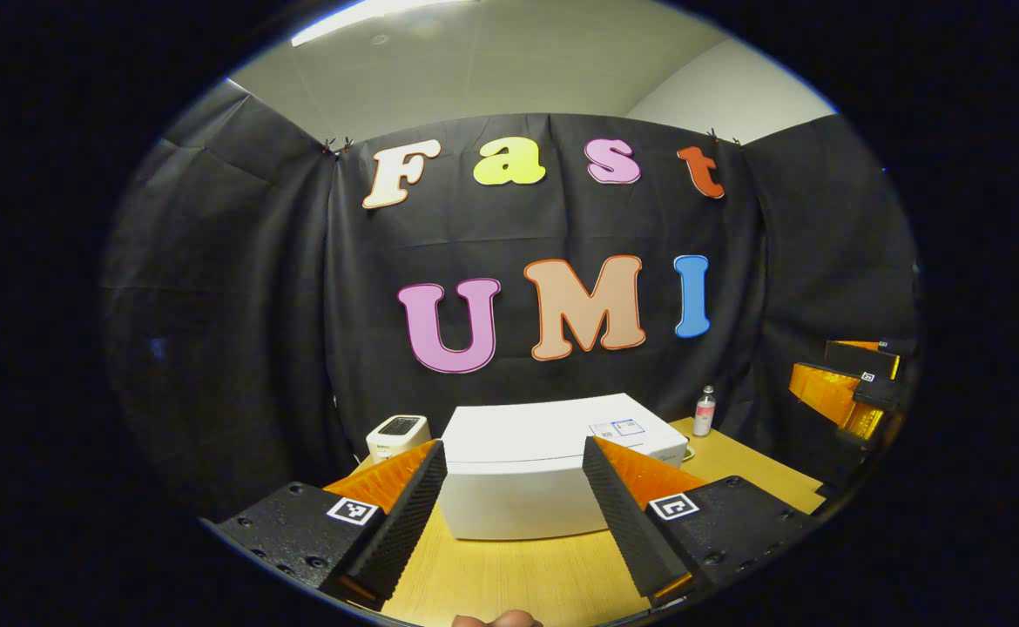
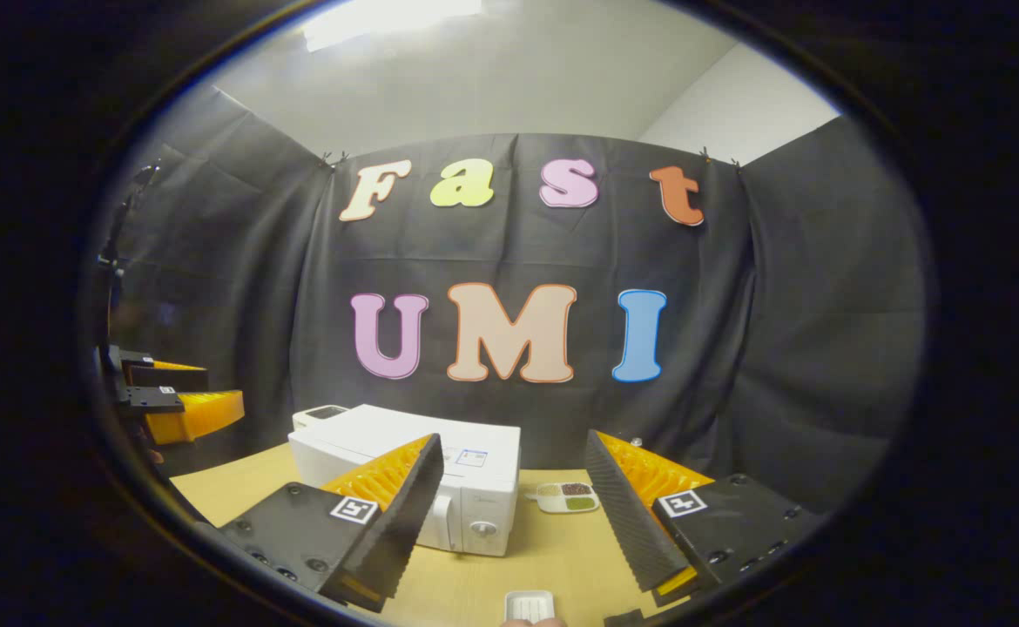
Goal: Open the microwave oven with the left hand, put the food in, and close the microwave oven.
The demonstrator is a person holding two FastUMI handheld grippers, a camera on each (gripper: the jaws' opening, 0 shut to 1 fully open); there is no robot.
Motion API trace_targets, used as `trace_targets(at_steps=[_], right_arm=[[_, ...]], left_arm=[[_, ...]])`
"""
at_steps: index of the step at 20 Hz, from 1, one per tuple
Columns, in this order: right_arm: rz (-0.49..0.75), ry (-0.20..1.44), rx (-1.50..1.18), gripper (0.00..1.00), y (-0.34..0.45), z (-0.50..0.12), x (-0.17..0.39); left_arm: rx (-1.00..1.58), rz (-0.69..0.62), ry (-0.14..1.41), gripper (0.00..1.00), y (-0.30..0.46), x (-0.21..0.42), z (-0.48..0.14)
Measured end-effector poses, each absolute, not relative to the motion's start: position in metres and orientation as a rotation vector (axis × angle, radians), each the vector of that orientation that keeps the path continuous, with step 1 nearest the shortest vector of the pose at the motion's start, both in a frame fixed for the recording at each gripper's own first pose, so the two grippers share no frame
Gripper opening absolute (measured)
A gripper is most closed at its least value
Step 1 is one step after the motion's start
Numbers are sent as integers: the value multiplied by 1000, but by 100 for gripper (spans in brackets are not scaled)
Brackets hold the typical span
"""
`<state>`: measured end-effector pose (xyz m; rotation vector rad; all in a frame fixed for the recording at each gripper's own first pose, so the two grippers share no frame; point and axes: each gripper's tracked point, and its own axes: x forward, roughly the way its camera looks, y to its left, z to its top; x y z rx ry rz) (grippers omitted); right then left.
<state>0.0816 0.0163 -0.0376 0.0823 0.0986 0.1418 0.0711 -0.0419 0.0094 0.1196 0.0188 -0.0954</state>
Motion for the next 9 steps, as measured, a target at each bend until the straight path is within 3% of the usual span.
trace_targets(at_steps=[9], right_arm=[[145,128,111,93,25,-39,72]], left_arm=[[138,-151,27,97,-50,57,2]])
